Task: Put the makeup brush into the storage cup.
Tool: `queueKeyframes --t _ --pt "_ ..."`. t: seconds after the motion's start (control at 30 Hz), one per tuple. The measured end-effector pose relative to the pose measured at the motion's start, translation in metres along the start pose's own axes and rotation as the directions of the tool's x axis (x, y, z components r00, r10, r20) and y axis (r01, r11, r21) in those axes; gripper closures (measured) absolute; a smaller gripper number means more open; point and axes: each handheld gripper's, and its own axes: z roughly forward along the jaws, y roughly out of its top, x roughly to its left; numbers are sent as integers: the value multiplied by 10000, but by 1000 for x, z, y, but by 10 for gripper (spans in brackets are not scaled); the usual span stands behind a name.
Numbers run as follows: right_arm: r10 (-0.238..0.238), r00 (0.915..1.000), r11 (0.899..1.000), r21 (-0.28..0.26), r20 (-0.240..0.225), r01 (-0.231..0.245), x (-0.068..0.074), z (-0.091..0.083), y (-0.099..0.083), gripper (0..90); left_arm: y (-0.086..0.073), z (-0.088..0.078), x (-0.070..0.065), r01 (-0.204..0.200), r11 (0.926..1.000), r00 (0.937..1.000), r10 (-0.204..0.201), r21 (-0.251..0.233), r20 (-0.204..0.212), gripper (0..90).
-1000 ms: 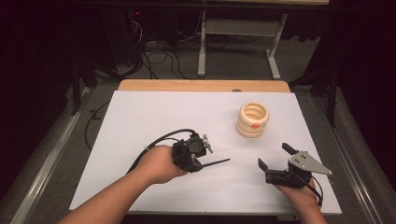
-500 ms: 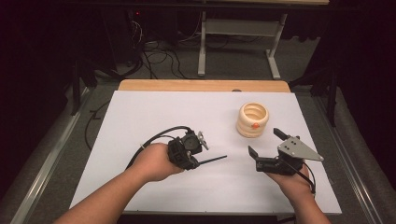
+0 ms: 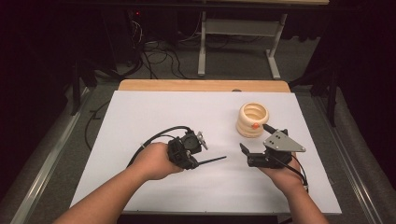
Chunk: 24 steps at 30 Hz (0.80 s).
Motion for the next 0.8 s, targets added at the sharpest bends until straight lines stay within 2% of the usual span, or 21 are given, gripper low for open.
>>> queueKeyframes --t 0.23,0.5,0.53,0.63,0.67,0.7,0.73,0.77,0.8 --pt "-147 9999 9993 344 32 146 0 1 -15 82 1 2 0 -98 9999 9999 98 -35 37 833" --pt "-837 9965 9936 752 -60 839 9 1 -25 153 -2 1 4 -4 9999 10000 4 -123 35 833" --pt "-1143 9934 9895 887 -75 1145 12 3 -26 164 -3 0 4 30 9999 10000 -29 -156 26 833" --pt "-1394 9902 9850 1023 -54 1393 15 4 -27 169 -4 0 4 7 9999 10000 -7 -127 -50 833" --pt "-1805 9835 9775 1091 -96 1805 18 6 -29 182 -4 0 4 -13 10000 10000 12 -94 -63 833" --pt "-1805 9835 9775 1091 -96 1805 18 6 -29 182 -4 0 4 -13 10000 10000 12 -94 -63 833" --pt "-2076 9782 9712 1181 -70 2069 22 7 -30 198 -5 -1 4 -27 9999 10000 26 -110 -70 833" --pt "-2076 9782 9712 1181 -70 2069 22 7 -30 198 -5 -1 4 -27 9999 10000 26 -110 -70 833" --pt "-2338 9722 9649 1207 -117 2335 24 8 -30 211 -5 -1 4 -24 9999 10000 23 -119 -64 833"
